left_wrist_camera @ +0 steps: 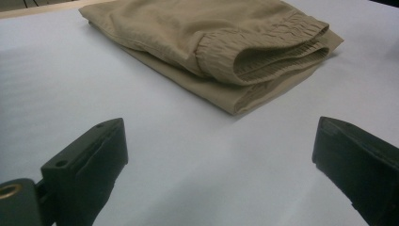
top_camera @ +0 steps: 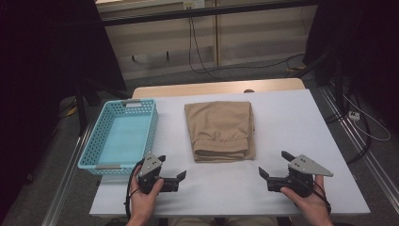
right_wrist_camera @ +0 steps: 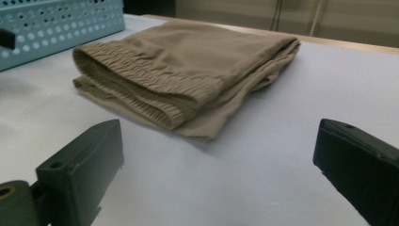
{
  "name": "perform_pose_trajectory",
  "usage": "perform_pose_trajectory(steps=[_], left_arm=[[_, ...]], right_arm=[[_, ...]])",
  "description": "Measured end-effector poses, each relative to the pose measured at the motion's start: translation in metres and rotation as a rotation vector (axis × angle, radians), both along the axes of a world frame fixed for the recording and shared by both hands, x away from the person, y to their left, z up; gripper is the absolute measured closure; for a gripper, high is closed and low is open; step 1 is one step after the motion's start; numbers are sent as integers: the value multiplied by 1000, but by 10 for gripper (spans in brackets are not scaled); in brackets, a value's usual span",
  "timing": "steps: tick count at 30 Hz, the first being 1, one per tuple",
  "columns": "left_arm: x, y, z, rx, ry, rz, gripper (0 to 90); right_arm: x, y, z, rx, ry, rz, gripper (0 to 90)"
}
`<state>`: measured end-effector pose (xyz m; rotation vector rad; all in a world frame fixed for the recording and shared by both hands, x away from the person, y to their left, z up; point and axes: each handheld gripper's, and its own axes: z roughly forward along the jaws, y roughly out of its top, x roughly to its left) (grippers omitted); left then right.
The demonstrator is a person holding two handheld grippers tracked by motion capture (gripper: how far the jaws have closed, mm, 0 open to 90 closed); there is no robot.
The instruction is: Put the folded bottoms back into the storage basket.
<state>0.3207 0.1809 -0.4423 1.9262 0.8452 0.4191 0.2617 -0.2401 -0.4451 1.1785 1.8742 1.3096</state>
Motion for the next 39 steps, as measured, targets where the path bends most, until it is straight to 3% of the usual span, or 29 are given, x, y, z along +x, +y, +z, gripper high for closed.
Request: perform_pose_trajectory(steps=[2, 3, 6, 16, 20, 21, 27, 30, 31, 33, 36, 37, 38, 39], left_arm=[[0, 1, 0, -2, 6, 8, 42], [-1, 4, -1, -2, 7, 21, 42], [-2, 5, -1, -1, 2, 17, 51], [-4, 1, -2, 17, 5, -8, 47], [-6, 1, -3, 4, 3, -19, 47], [-6, 1, -3, 11, 3, -23, 47], [-4, 0, -3, 0, 11, -22, 47], [-4, -1, -4, 11, 8, -22, 47], [-3, -2, -4, 14, 10, -37, 47], [-4, -3, -4, 15, 9, -38, 47], [-5, -5, -3, 15, 6, -45, 47], [-5, -5, -3, 21, -1, -48, 47], [-5, -5, -3, 23, -3, -50, 47], [-4, -6, -3, 24, -4, -53, 47]], right_arm=[[1, 2, 0, -5, 15, 15, 33], [2, 5, 1, 1, 35, 50, 38], [4, 11, 1, -9, 35, 78, 35], [13, 17, 7, -23, 53, 93, 44], [18, 24, 7, -31, 105, 126, 47], [22, 30, 8, -47, 140, 162, 57], [35, 47, 12, -73, 161, 230, 55], [40, 50, 13, -78, 188, 256, 66], [45, 53, 13, -74, 222, 290, 90], [47, 54, 12, -76, 234, 295, 90], [50, 57, 10, -102, 251, 310, 93], [52, 59, 12, -134, 232, 285, 88], [52, 59, 12, -134, 232, 285, 88], [55, 63, 17, -178, 218, 295, 84]])
